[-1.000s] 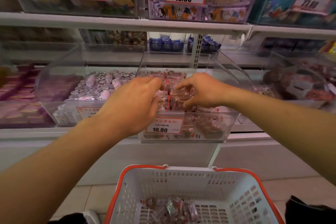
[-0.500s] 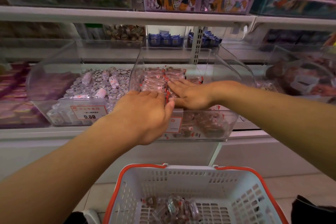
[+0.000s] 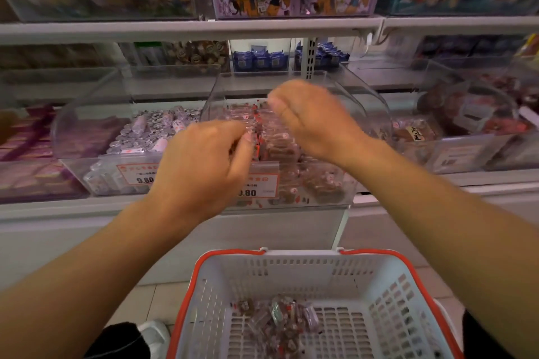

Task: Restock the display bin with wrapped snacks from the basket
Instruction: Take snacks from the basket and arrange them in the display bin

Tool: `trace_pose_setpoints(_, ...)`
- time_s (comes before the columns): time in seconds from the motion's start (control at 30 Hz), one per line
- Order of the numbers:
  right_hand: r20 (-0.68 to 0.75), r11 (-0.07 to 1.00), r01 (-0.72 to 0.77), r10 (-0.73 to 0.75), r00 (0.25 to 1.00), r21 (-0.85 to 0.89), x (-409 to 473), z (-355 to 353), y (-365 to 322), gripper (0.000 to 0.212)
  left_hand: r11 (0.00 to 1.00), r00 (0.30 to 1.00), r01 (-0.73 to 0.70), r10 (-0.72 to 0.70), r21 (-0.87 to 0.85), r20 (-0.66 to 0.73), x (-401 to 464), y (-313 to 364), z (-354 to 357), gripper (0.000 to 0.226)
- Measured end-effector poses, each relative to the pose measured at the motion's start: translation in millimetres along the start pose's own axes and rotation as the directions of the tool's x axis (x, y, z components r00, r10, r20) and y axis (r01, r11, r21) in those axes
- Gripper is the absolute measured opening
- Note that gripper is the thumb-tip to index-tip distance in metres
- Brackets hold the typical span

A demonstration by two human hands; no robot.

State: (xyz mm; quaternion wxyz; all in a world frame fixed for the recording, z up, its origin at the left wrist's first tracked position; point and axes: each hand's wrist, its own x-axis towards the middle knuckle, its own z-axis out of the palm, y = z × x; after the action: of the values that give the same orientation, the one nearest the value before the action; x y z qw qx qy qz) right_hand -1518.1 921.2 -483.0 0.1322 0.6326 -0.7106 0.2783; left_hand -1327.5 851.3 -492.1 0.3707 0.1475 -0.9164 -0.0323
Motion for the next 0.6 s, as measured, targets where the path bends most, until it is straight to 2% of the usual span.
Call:
trace_pose_setpoints(0.03, -0.306, 0.996, 0.09, -0.077, 0.949, 0.029, -19, -2, -6, 0.036, 0.996, 0.998, -0.067, 0.066, -0.06, -0.006, -6, 0, -2, 0.033)
trace_pose_setpoints(0.07, -0.533, 0.984, 0.172, -0.119, 0.837, 0.05, -41, 0, -12, 0.035, 0.985, 0.99, -0.139, 0.14, -0.102, 0.0, -14, 1, -2, 0.032)
trace_pose_setpoints(0.1, -0.655, 0.976, 0.204, -0.102, 0.749, 0.081, -66, 9, -18, 0.035, 0.972, 0.98, -0.194, 0.197, -0.129, 0.014, -22, 1, 2, 0.031)
trace_pose_setpoints(0.13, -0.683, 0.977, 0.169, -0.032, 0.729, 0.133, -92, 26, -20, 0.035, 0.965, 0.974, -0.213, 0.222, -0.151, 0.045, -32, 1, 10, 0.03)
trace_pose_setpoints(0.17, -0.644, 0.98, 0.063, 0.076, 0.761, 0.19, -119, 47, -22, 0.035, 0.967, 0.97, -0.2, 0.218, -0.158, 0.104, -42, 2, 22, 0.03)
trace_pose_setpoints(0.2, -0.537, 0.972, -0.079, 0.189, 0.822, 0.222, -143, 72, -22, 0.035, 0.978, 0.96, -0.155, 0.183, -0.142, 0.211, -53, 2, 38, 0.029)
trace_pose_setpoints(0.23, -0.33, 0.944, -0.236, 0.304, 0.894, 0.231, -169, 97, -19, 0.033, 0.993, 0.918, -0.078, 0.107, -0.091, 0.381, -66, 2, 56, 0.028)
trace_pose_setpoints(0.27, -0.039, 0.903, -0.376, 0.392, 0.919, 0.21, -195, 122, -15, 0.028, 1.0, 0.816, -0.006, 0.009, -0.007, 0.578, -81, 3, 74, 0.027)
trace_pose_setpoints(0.3, 0.278, 0.866, -0.471, 0.417, 0.866, 0.17, -220, 144, -11, 0.02, 0.996, 0.666, 0.038, -0.083, 0.078, 0.741, -99, 2, 93, 0.025)
trace_pose_setpoints(0.33, 0.543, 0.833, -0.538, 0.395, 0.741, 0.129, -246, 161, -7, 0.02, 0.988, 0.514, 0.075, -0.157, 0.138, 0.844, -119, 4, 110, 0.023)
trace_pose_setpoints(0.37, 0.72, 0.798, -0.597, 0.368, 0.589, 0.081, -273, 176, -3, 0.037, 0.976, 0.364, 0.117, -0.214, 0.183, 0.907, -141, 7, 126, 0.024)
trace_pose_setpoints(0.4, 0.832, 0.751, -0.66, 0.358, 0.422, 0.011, -299, 187, 2, 0.061, 0.961, 0.23, 0.176, -0.252, 0.214, 0.94, -162, 12, 140, 0.028)
trace_pose_setpoints(0.43, 0.888, 0.694, -0.716, 0.375, 0.267, -0.077, -323, 195, 4, 0.082, 0.936, 0.109, 0.254, -0.278, 0.244, 0.954, -184, 17, 153, 0.032)
trace_pose_setpoints(0.47, 0.902, 0.642, -0.748, 0.405, 0.148, -0.165, -343, 202, 5, 0.097, 0.905, 0.0, 0.323, -0.292, 0.277, 0.956, -207, 24, 166, 0.036)
trace_pose_setpoints(0.5, 0.899, 0.603, -0.76, 0.434, 0.06, -0.24, -359, 209, 7, 0.107, 0.877, -0.094, 0.366, -0.298, 0.312, 0.95, -228, 31, 178, 0.043)
trace_pose_setpoints(0.53, 0.892, 0.571, -0.77, 0.451, 0.003, -0.286, -372, 215, 8, 0.116, 0.847, -0.183, 0.399, -0.302, 0.351, 0.936, -249, 40, 188, 0.05)
trace_pose_setpoints(0.6, 0.883, 0.51, -0.799, 0.466, -0.054, -0.318, -382, 226, 11, 0.126, 0.78, -0.283, 0.47, -0.311, 0.414, 0.907, -284, 53, 208, 0.056)
